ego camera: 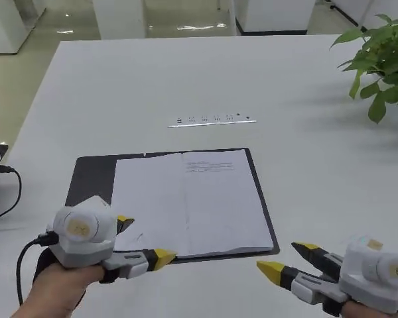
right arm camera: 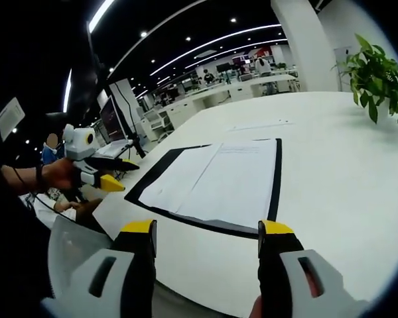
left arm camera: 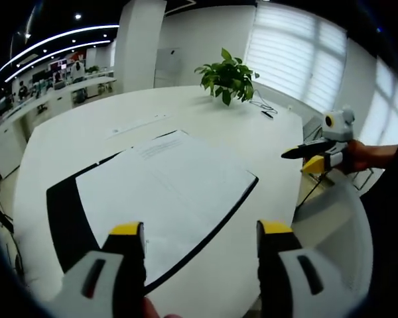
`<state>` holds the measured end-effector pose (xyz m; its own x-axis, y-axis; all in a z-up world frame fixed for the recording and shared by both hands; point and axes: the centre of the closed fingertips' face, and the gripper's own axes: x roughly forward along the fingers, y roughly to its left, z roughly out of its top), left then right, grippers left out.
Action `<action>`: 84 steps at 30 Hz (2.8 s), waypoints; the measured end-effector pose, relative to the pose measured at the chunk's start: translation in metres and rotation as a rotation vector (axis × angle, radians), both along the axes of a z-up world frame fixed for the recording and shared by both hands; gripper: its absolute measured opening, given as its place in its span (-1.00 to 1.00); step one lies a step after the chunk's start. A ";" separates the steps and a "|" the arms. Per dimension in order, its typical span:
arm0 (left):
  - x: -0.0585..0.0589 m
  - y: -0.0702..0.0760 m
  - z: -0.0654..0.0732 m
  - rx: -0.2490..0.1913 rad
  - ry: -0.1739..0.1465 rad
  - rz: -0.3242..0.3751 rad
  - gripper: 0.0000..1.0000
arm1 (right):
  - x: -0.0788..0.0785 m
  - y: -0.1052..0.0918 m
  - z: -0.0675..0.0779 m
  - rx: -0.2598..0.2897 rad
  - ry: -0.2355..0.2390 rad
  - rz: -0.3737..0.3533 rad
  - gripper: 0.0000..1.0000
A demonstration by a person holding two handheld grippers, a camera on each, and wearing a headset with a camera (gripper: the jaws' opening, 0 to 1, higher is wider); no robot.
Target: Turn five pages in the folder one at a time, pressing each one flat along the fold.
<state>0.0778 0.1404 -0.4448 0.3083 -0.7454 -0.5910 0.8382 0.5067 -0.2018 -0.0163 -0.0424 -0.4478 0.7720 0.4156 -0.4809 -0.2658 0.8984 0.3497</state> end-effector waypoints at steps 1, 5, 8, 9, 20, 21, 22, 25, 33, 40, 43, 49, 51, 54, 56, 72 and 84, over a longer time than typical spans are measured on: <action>0.002 -0.007 -0.001 -0.005 0.003 -0.008 0.36 | -0.001 0.000 -0.001 -0.001 0.003 0.001 0.21; 0.005 -0.031 -0.003 0.003 -0.001 -0.051 0.34 | -0.003 0.000 -0.004 -0.004 0.013 0.005 0.20; 0.005 -0.045 -0.006 0.018 -0.003 -0.083 0.33 | -0.003 -0.001 -0.006 -0.009 0.022 0.005 0.20; 0.003 -0.052 -0.008 0.025 -0.005 -0.098 0.33 | -0.003 -0.001 -0.007 -0.009 0.024 0.005 0.19; -0.004 -0.101 -0.027 0.049 0.014 -0.171 0.32 | -0.005 -0.005 -0.008 -0.001 0.036 -0.001 0.18; -0.004 -0.104 -0.028 0.051 0.015 -0.175 0.32 | -0.005 -0.005 -0.008 0.001 0.036 -0.002 0.18; -0.005 -0.108 -0.030 0.052 0.016 -0.179 0.31 | -0.005 -0.005 -0.008 0.003 0.037 -0.002 0.17; -0.006 -0.121 -0.036 0.054 0.025 -0.180 0.30 | -0.005 -0.006 -0.008 0.006 0.040 -0.006 0.17; -0.008 -0.155 -0.049 0.070 0.000 -0.222 0.29 | -0.003 -0.010 -0.011 0.012 0.045 -0.004 0.17; -0.004 -0.176 -0.065 0.057 0.026 -0.175 0.27 | -0.006 -0.014 -0.016 0.008 0.062 0.006 0.16; 0.001 -0.182 -0.072 0.056 0.028 -0.148 0.27 | -0.007 -0.016 -0.019 0.012 0.070 0.009 0.17; 0.002 -0.190 -0.089 0.082 0.042 -0.138 0.25 | -0.007 -0.020 -0.022 0.018 0.082 0.013 0.18; 0.002 -0.191 -0.096 0.097 0.039 -0.139 0.25 | -0.006 -0.020 -0.021 0.023 0.082 0.015 0.18; 0.006 -0.189 -0.101 0.145 -0.028 -0.143 0.21 | -0.006 -0.022 -0.024 0.027 0.088 0.020 0.18; 0.005 -0.190 -0.103 0.150 -0.036 -0.145 0.16 | -0.006 -0.022 -0.025 0.030 0.093 0.024 0.18; 0.008 -0.187 -0.106 0.167 -0.107 -0.158 0.06 | 0.005 -0.029 -0.035 0.049 0.105 0.036 0.15; 0.018 -0.183 -0.103 0.117 -0.059 -0.102 -0.15 | 0.061 -0.038 -0.033 0.122 0.056 -0.004 0.07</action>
<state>0.0956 -0.0426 -0.5474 0.2708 -0.7019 -0.6588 0.8952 0.4353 -0.0957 0.0450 -0.0801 -0.4810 0.7469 0.4711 -0.4692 -0.2397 0.8490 0.4709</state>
